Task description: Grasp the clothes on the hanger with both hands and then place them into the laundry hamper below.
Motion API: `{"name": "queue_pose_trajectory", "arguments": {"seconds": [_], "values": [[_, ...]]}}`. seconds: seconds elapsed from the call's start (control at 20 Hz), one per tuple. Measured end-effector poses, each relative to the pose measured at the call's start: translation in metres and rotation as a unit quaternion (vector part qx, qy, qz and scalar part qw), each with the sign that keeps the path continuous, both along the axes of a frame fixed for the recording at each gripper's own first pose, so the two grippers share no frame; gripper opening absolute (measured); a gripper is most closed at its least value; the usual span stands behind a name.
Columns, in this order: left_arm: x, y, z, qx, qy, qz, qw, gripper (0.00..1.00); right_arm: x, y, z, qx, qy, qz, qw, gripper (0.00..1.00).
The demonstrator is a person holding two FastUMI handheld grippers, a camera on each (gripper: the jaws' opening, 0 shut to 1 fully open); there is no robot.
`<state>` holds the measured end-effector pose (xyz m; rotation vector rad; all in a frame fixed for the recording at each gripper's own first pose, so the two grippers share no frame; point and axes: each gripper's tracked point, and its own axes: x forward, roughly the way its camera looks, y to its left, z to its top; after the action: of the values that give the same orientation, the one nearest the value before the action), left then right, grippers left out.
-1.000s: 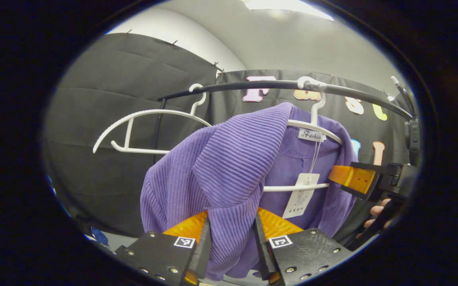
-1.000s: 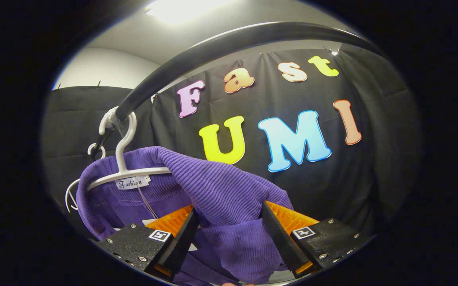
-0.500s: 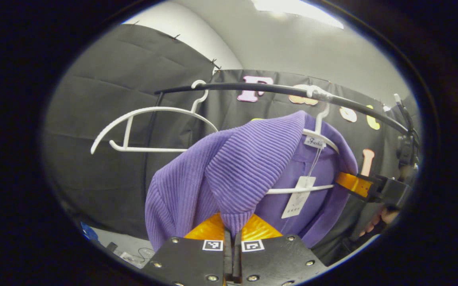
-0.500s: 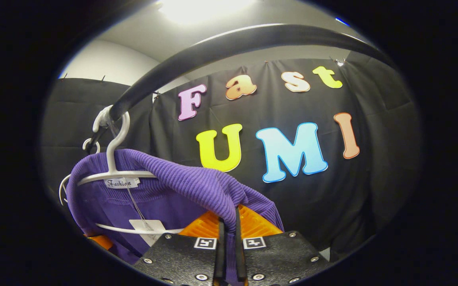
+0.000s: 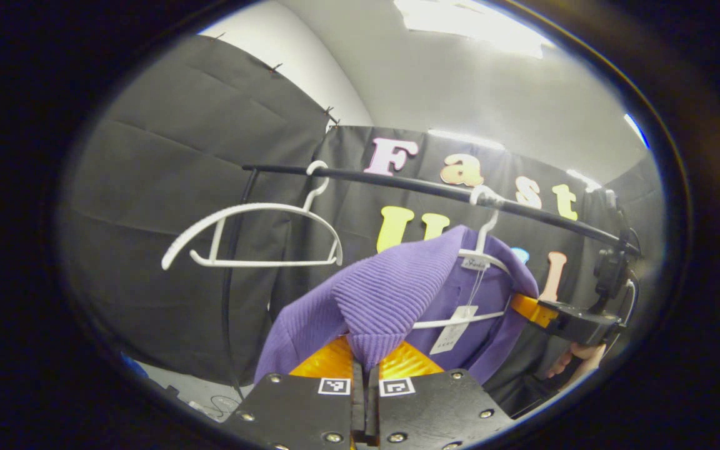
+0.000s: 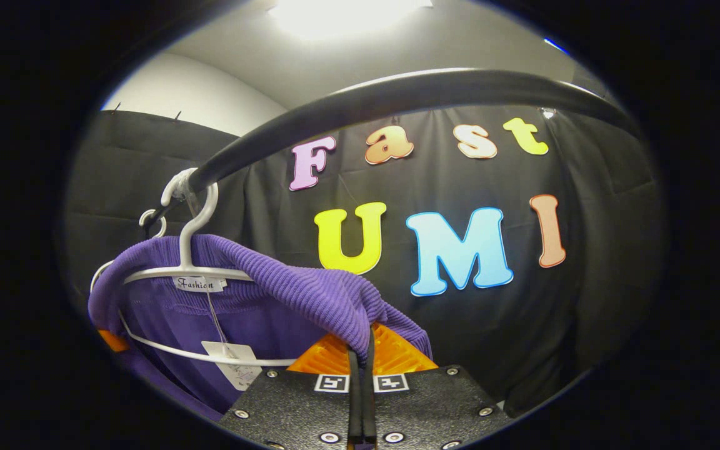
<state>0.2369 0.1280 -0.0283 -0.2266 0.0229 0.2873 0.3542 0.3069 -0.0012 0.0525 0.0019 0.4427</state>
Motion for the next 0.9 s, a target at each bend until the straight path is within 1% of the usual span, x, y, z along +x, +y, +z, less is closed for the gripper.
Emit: {"name": "queue_pose_trajectory", "arguments": {"seconds": [0.15, 0.25, 0.3, 0.35, 0.5, 0.65, 0.8, 0.9], "values": [[-0.007, 0.015, 0.017, -0.006, -0.017, 0.010, 1.000, 0.02, -0.001, -0.006, 0.007, -0.032, -0.040, -0.003, 0.999, 0.00], [-0.010, 0.025, 0.030, 0.008, -0.027, 0.019, 0.999, 0.01, 0.002, -0.005, 0.008, -0.048, -0.057, 0.006, 0.997, 0.00], [-0.011, 0.031, 0.036, 0.018, -0.031, 0.023, 0.999, 0.04, 0.005, -0.005, 0.008, -0.052, -0.063, 0.005, 0.997, 0.00], [-0.009, 0.036, 0.040, 0.022, -0.035, 0.026, 0.999, 0.02, 0.008, -0.005, 0.009, -0.054, -0.067, 0.002, 0.996, 0.00], [-0.007, 0.050, 0.054, 0.019, -0.048, 0.031, 0.998, 0.02, 0.012, -0.002, 0.010, -0.055, -0.068, -0.005, 0.996, 0.00], [0.004, 0.068, 0.066, 0.022, -0.057, 0.039, 0.997, 0.01, 0.016, -0.002, 0.015, -0.048, -0.083, -0.011, 0.995, 0.00], [0.016, 0.082, 0.078, 0.037, -0.064, 0.034, 0.997, 0.02, 0.020, -0.002, 0.019, -0.050, -0.093, -0.016, 0.994, 0.00], [0.024, 0.089, 0.087, 0.050, -0.069, 0.027, 0.996, 0.00, 0.023, -0.006, 0.027, -0.054, -0.111, -0.023, 0.992, 0.00]]}}
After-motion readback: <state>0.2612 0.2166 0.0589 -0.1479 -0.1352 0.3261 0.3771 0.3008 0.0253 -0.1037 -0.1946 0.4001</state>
